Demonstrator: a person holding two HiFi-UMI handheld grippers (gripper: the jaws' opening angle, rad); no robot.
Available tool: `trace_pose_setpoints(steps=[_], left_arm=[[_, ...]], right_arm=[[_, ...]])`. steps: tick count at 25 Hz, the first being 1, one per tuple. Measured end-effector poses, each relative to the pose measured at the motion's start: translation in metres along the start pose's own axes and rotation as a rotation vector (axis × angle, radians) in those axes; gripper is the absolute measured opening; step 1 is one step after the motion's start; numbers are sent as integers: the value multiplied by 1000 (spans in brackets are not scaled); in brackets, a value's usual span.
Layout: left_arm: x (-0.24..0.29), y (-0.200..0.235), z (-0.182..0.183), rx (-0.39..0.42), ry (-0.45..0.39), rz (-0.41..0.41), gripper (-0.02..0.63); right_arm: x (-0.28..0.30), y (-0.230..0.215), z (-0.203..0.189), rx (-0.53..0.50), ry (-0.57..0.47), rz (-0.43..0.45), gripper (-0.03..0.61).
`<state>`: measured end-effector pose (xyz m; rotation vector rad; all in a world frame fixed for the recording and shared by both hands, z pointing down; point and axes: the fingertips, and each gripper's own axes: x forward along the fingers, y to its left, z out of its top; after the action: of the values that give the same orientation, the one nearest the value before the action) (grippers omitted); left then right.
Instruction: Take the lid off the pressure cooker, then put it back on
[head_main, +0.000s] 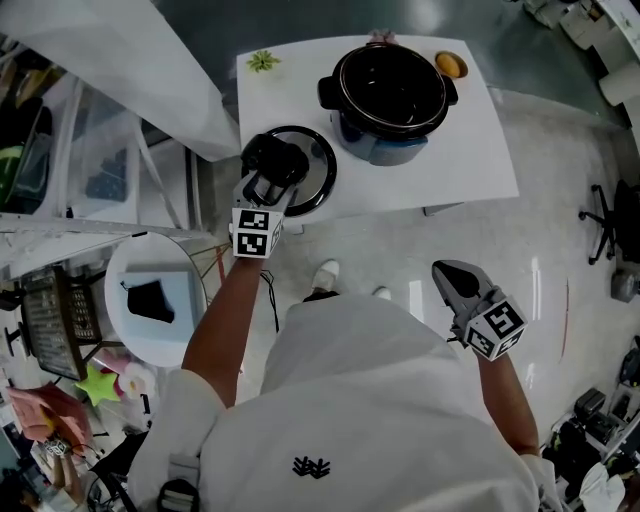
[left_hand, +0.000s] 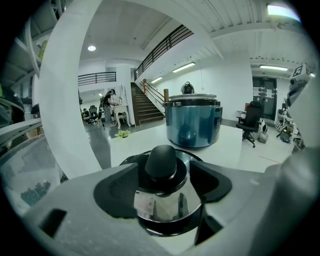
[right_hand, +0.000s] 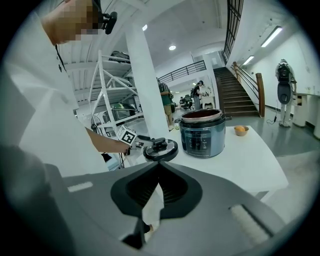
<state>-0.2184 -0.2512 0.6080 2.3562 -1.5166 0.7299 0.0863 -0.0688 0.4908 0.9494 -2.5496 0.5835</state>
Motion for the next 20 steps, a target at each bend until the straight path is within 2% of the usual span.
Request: trace_pose_setpoints(steps=[20], left_arm=[[73, 1, 9, 13, 30, -85, 328]], right_arm=[[-13, -6, -8, 58, 25, -137, 14]])
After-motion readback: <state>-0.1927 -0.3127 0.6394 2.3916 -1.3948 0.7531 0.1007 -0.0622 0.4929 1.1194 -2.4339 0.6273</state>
